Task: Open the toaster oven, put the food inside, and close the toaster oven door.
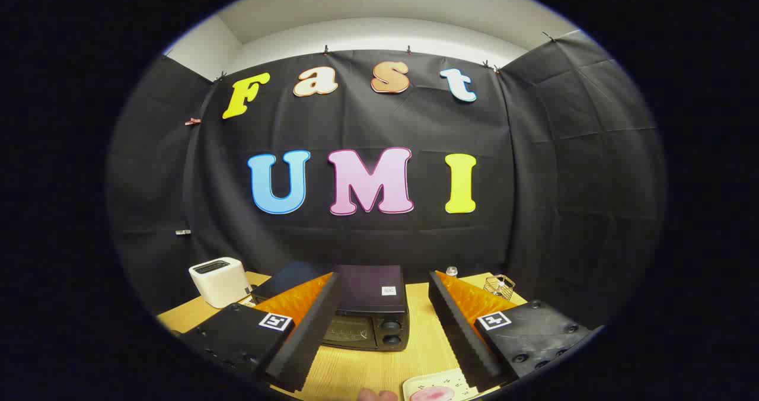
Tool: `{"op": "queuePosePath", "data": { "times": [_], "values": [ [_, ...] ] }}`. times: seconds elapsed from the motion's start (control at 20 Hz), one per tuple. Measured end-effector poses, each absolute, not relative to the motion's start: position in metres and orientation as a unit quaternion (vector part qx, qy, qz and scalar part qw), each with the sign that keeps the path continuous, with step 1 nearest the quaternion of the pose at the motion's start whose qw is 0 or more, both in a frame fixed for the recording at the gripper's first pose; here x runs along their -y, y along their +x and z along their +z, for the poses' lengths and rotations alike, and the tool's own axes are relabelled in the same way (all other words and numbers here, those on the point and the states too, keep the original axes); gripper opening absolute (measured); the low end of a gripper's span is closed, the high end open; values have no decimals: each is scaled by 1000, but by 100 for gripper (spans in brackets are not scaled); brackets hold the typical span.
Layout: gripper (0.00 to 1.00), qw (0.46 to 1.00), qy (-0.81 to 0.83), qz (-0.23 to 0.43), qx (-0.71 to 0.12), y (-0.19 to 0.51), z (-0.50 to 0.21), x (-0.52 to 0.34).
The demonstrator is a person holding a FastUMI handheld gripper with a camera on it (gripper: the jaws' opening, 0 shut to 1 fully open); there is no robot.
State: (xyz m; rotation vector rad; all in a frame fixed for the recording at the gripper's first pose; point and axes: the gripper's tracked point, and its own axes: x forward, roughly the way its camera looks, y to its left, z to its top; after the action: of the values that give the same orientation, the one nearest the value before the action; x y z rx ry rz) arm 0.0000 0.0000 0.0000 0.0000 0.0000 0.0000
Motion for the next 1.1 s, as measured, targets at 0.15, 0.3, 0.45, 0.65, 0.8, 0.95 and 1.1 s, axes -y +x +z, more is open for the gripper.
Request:
{"op": "queuePosePath", "data": {
  "times": [0.15,0.3,0.45,0.65,0.8,0.95,1.1],
  "values": [
    [97,1000,-7,1,1,1,0,-1],
    [97,1000,-8,1,-2,2,-2,-1],
    [97,1000,-11,1,-4,4,-2,-2],
    [97,1000,-13,3,-4,7,-2,-4],
    [97,1000,-13,-1,0,9,0,-8],
    [97,1000,-12,2,9,18,-1,-30],
    [99,1000,-15,10,5,34,-12,-64]
  ]
}}
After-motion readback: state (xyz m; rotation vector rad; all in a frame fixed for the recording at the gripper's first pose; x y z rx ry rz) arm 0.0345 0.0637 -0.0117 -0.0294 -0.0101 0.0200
